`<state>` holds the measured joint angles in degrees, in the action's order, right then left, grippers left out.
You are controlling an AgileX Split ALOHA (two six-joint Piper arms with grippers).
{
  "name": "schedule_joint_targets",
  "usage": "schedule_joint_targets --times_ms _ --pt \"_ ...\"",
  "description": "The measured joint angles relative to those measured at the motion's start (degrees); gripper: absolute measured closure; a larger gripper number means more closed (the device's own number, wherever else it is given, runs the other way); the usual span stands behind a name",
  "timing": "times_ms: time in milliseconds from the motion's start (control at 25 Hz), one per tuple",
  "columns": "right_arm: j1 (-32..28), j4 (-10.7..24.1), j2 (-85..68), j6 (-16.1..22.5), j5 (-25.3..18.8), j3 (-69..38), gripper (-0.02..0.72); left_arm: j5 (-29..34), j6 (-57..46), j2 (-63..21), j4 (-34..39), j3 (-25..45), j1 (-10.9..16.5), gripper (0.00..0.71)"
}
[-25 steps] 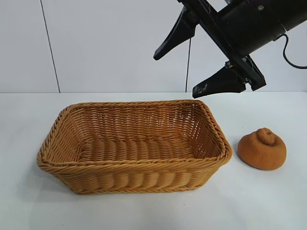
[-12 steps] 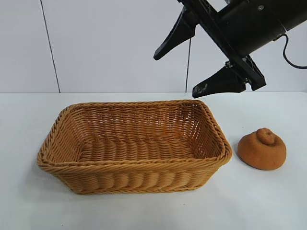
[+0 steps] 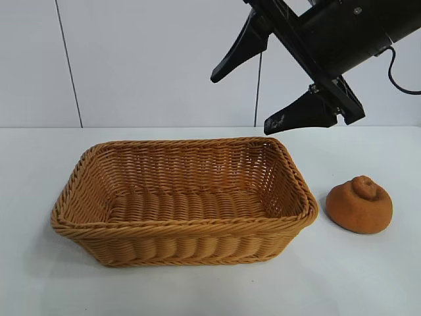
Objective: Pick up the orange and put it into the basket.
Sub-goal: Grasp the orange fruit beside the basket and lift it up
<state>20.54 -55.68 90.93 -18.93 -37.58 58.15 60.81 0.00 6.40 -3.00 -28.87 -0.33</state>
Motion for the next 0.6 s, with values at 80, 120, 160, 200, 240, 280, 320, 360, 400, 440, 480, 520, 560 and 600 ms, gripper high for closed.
schedule_joint_targets --times_ms 80,120,160,200,240,280,320,360,400,440,480,520,560,600 --pt "0.0 0.03 0.0 0.0 -0.46 0.0 0.117 0.0 0.0 -2.06 0.0 0.04 -0.62 0.067" --pt "0.0 0.14 0.0 0.0 -0.79 0.0 0.117 0.0 0.0 -3.34 0.0 0.04 -0.98 0.067" --pt "0.0 0.4 0.0 0.0 -1.13 0.0 0.117 0.0 0.0 -4.74 0.0 0.04 -1.05 0.067" --pt "0.0 0.71 0.0 0.0 -1.35 0.0 0.117 0.06 0.0 -5.84 0.0 0.04 -1.1 0.067" --pt "0.0 1.33 0.0 0.0 -1.49 0.02 0.117 0.06 0.0 -6.4 0.0 0.04 -1.1 0.067" --pt "0.0 2.31 0.0 0.34 -1.98 0.23 0.117 0.12 0.0 -6.59 0.0 0.04 -1.16 0.067" --pt "0.0 3.44 0.0 1.07 -2.61 0.45 0.117 0.08 0.0 -6.66 0.0 0.04 -1.16 0.067" --pt "0.0 5.37 0.0 2.02 -3.26 1.0 0.117 0.08 0.0 -6.66 0.0 0.04 -1.16 0.067" --pt "0.0 7.71 0.0 3.03 -4.0 1.83 0.117 0.08 0.0 -6.66 0.0 0.04 -1.16 0.067" --pt "0.0 10.12 0.0 4.62 -4.94 2.69 0.117 0.08 0.0 -6.66 0.0 0.04 -1.16 0.067" --pt "0.0 13.53 0.0 6.72 -6.0 3.94 0.117 0.08 0.0 -6.66 0.0 0.04 -1.16 0.067" --pt "0.0 17.54 0.0 9.26 -6.94 5.28 0.117 0.08 0.0 -6.66 0.0 0.04 -1.16 0.067" --pt "0.0 21.96 0.0 11.67 -8.27 6.58 0.117 0.08 0.0 -6.66 0.0 0.04 -1.2 0.067" --pt "0.0 25.9 0.0 14.8 -9.65 7.62 0.117 0.08 0.0 -6.66 0.0 0.04 -1.22 0.067"
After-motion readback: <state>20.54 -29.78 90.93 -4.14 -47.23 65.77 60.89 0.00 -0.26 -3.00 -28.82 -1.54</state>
